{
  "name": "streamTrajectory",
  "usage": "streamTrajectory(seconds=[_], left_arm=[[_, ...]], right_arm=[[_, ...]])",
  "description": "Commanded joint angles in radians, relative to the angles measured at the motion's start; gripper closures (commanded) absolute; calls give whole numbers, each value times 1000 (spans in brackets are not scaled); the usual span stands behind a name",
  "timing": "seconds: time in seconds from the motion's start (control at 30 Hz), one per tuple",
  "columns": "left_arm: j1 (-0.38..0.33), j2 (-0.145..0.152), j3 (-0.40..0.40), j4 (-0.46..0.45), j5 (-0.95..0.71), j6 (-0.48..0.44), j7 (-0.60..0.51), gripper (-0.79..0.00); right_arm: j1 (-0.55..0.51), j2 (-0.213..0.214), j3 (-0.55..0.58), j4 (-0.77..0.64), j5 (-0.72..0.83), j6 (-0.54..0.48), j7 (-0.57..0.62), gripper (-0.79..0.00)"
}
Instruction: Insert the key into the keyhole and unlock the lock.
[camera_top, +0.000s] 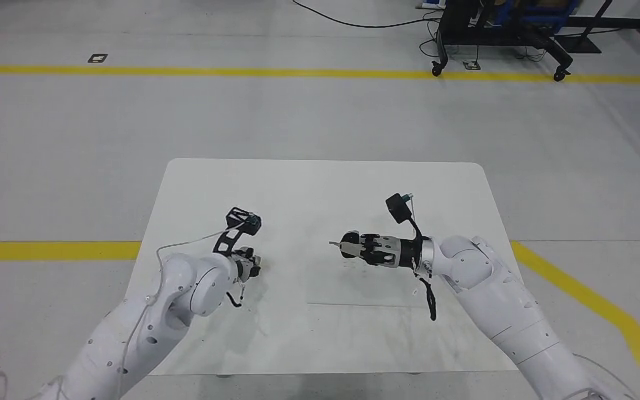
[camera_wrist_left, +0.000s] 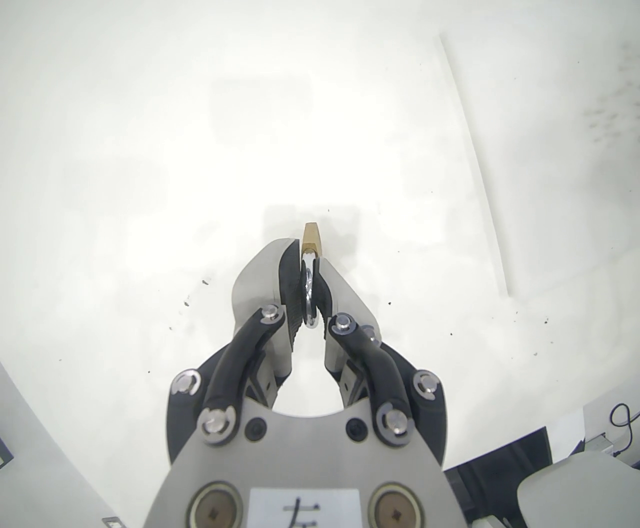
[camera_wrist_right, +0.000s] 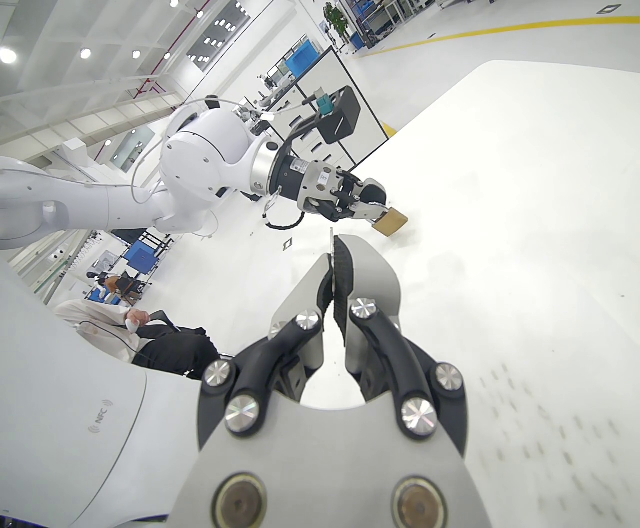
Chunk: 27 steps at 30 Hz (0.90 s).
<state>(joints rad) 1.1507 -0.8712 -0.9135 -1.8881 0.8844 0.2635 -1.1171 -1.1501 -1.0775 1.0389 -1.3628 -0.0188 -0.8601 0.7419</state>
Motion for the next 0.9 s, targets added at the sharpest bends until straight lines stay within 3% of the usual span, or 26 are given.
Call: streamTrajectory(seconds=[0.0,0.13,0.33,0.6,0.67,0.87], left_arm=[[-5,-4,7,1,8,2,-15,-92],[-16,-13,22,8,25,6,-36,-120],[-23,-24,30,9,34,11,-44,-49],[-40,-40,36,39,43,11,-52,-58],[-46,-45,42,46,44,10,-58,0],[-52,-53,61,53,104,26,-115,0]], right_arm=[[0,0,0,0,0,0,0,0],[0,0,0,0,0,0,0,0],[0,0,0,0,0,0,0,0],[0,0,0,0,0,0,0,0],[0,0,0,0,0,0,0,0],[0,0,0,0,0,0,0,0]])
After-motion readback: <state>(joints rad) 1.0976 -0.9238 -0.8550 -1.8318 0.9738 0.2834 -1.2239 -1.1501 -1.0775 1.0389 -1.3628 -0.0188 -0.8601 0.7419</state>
